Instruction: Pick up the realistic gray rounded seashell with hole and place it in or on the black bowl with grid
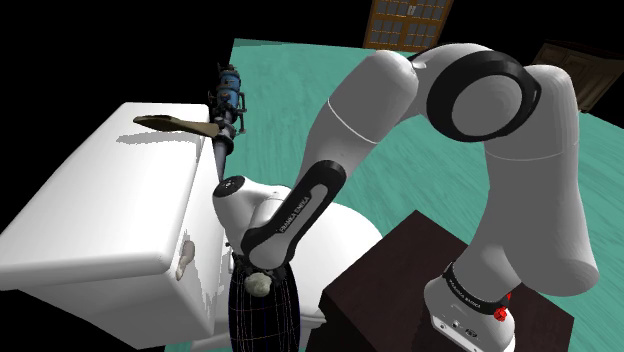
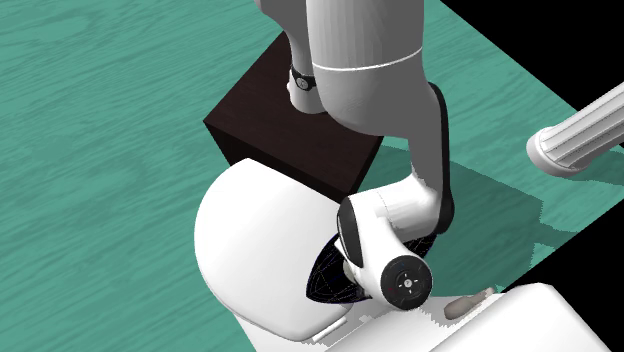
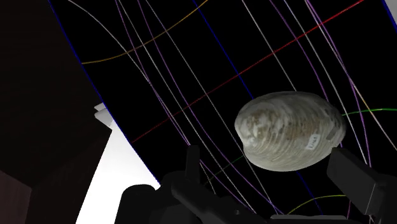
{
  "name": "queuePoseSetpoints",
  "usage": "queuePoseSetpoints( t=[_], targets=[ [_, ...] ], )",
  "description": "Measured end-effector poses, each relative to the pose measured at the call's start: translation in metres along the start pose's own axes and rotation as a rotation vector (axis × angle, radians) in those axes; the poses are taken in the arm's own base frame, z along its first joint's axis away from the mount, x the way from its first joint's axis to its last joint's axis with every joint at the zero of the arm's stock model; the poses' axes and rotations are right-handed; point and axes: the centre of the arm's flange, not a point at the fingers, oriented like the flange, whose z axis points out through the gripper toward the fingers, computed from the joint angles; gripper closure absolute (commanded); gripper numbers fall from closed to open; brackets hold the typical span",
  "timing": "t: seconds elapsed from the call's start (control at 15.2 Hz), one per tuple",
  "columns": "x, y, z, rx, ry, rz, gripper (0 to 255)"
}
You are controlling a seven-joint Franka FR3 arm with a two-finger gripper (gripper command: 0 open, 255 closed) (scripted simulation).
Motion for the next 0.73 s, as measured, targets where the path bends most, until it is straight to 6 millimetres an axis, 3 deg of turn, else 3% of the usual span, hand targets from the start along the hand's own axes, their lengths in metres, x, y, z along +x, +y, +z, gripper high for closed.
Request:
queuePoseSetpoints(
  t=[0.26,0.59,0.66,0.73],
  targets=[
    [-0.001,-0.001,0.017,0.003,-0.001,-0.001,0],
    [-0.001,-0.001,0.018,0.003,-0.001,0.0,0],
    [0.0,-0.001,0.018,0.002,-0.001,0.0,255],
    [-0.002,-0.003,0.014,0.017,-0.005,-0.001,255]
  ],
)
